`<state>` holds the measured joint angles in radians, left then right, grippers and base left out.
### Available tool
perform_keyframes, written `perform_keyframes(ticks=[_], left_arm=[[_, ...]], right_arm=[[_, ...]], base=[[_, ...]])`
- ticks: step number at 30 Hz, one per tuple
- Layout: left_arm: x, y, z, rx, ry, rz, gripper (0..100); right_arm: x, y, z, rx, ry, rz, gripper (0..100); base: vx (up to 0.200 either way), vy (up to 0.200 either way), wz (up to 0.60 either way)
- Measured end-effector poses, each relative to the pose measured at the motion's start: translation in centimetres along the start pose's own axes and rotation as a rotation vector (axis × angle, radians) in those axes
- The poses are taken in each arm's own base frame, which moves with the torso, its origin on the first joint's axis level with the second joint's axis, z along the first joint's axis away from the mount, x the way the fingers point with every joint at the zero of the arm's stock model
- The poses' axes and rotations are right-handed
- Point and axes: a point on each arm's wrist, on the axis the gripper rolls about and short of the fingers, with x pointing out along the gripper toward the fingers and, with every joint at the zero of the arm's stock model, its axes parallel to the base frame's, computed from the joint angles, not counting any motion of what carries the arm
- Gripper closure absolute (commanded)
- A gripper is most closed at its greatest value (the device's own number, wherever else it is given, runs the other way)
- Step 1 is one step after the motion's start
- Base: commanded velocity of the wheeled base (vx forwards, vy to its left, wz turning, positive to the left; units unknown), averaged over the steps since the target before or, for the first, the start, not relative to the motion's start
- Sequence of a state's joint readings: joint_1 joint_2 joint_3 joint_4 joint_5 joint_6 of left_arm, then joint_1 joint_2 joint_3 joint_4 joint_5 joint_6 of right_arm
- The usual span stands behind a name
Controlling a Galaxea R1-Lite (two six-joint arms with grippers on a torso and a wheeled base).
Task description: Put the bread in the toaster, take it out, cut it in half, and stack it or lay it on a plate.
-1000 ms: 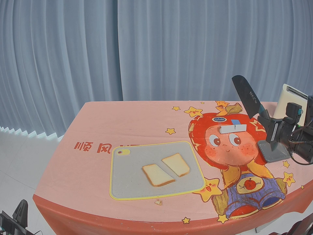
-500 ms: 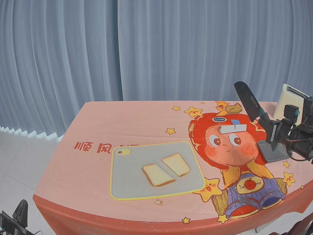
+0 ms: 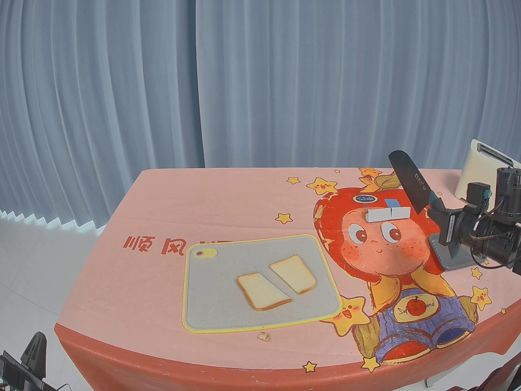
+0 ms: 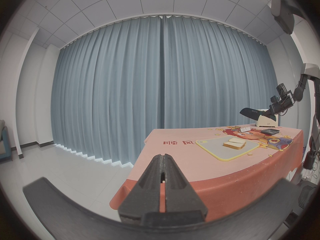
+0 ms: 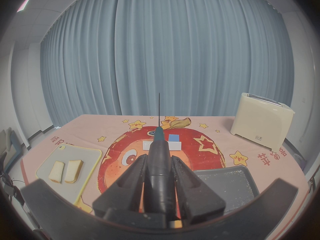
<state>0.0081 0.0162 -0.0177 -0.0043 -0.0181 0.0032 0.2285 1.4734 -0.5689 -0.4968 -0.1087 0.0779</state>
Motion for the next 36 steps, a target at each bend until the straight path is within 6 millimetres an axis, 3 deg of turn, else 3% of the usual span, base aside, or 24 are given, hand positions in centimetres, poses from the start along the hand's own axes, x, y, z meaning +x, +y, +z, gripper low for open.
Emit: perform_keyframes(ticks=[36], left_arm=[[0.0, 0.0, 0.0, 0.000, 0.000, 0.000, 100]], right_arm=[[2.7, -0.4, -2.4, -0.021, 0.135, -0.024, 100]], base=[[0.000, 0.000, 0.00]])
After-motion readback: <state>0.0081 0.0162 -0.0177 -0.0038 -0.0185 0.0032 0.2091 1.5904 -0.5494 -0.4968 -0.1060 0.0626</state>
